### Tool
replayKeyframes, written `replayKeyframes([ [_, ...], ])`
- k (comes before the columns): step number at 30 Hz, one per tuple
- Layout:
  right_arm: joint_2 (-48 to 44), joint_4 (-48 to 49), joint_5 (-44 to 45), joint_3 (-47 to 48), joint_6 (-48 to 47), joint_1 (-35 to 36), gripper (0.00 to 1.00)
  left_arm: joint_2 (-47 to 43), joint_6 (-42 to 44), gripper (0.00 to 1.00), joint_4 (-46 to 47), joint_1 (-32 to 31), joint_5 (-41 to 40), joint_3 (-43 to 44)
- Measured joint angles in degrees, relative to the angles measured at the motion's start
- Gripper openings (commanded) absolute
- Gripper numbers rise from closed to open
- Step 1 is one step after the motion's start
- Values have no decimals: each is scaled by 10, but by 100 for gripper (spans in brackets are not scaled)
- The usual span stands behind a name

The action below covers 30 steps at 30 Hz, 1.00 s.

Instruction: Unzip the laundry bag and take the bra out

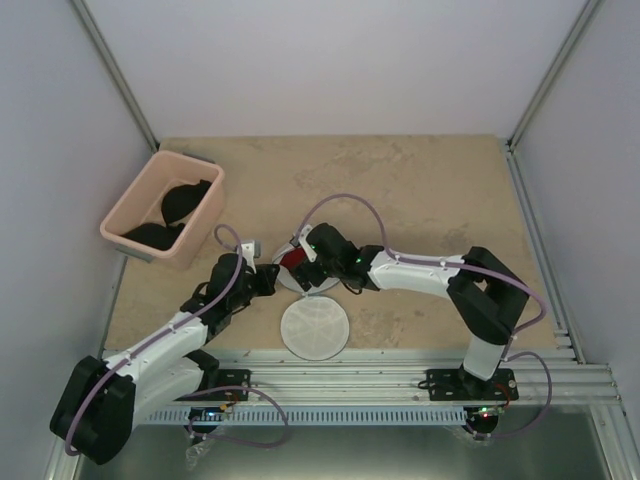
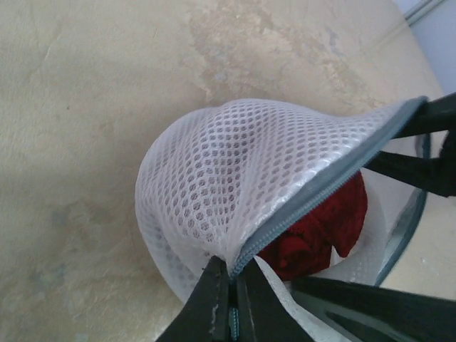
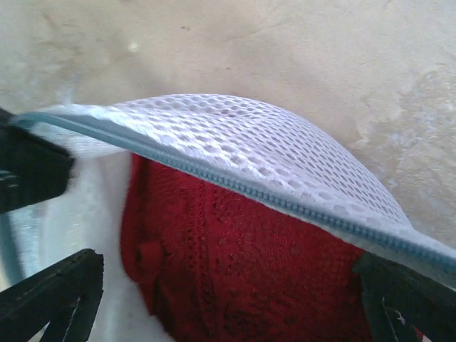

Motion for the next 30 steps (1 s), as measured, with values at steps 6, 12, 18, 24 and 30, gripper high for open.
replayKeyframes([
  [6, 44, -1, 51, 31, -20, 0, 61, 0, 7, 0, 35, 0, 11, -9],
  [12, 57, 4, 74, 37, -27, 0, 1, -4, 5, 0, 38, 0, 11, -10],
  [18, 38, 17, 37, 20, -71, -1, 1, -13, -7, 0, 38, 1, 3, -10],
  [24, -126, 92, -100, -138, -180, 0, 1, -30, -13, 0, 32, 23, -6, -10],
  [30, -235, 184, -257, -207, -194, -48, 0, -30, -13, 0, 31, 26, 0, -15],
])
